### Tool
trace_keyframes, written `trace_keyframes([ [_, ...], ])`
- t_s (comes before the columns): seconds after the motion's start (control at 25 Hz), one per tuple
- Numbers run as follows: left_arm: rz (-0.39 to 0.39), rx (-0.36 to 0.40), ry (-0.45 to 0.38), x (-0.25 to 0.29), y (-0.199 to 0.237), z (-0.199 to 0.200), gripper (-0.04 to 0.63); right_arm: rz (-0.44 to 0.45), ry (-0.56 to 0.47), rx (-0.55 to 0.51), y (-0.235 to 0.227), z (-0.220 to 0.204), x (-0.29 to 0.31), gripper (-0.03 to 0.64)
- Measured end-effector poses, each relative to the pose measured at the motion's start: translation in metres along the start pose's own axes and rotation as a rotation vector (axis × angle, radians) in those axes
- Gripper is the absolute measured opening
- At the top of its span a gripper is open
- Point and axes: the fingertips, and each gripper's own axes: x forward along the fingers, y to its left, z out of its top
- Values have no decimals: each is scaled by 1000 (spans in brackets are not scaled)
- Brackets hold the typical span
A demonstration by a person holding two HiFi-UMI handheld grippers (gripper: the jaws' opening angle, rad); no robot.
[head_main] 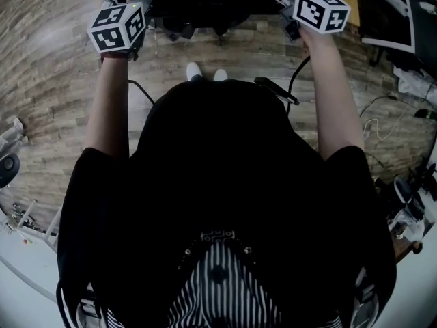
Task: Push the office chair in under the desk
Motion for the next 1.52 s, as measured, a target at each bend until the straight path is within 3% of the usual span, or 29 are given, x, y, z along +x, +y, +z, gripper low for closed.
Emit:
trace_keyframes([
  [0.16, 8, -29, -6, -9, -2, -1, 388, -4, 1, -3, 3, 0, -5, 301],
  [0.32, 18, -44, -23, -35, -9, -3, 360, -90, 6, -40, 6, -6, -27, 304],
  [0.52, -64, -79, 16, -69, -44, -16, 280, -97, 35, -30, 29, -26, -58, 292],
  [0.64, -105, -123, 39, -77, -69, -25, 131, -51, 67, -12, 49, -39, -69, 188],
  [0.72, -141, -150, 38, -78, -84, -27, 17, -36, 58, 20, 59, -40, -74, 41],
  [0.76, -163, -151, 37, -79, -93, -26, 6, -30, 49, 33, 63, -40, -75, 2],
  [1.0, -268, -99, -10, -77, -134, -4, 6, -16, 36, -7, 81, -41, -73, 0],
  [1.52, -314, -86, 12, -79, -151, -12, 6, 10, 36, -13, 100, -43, -70, 0],
])
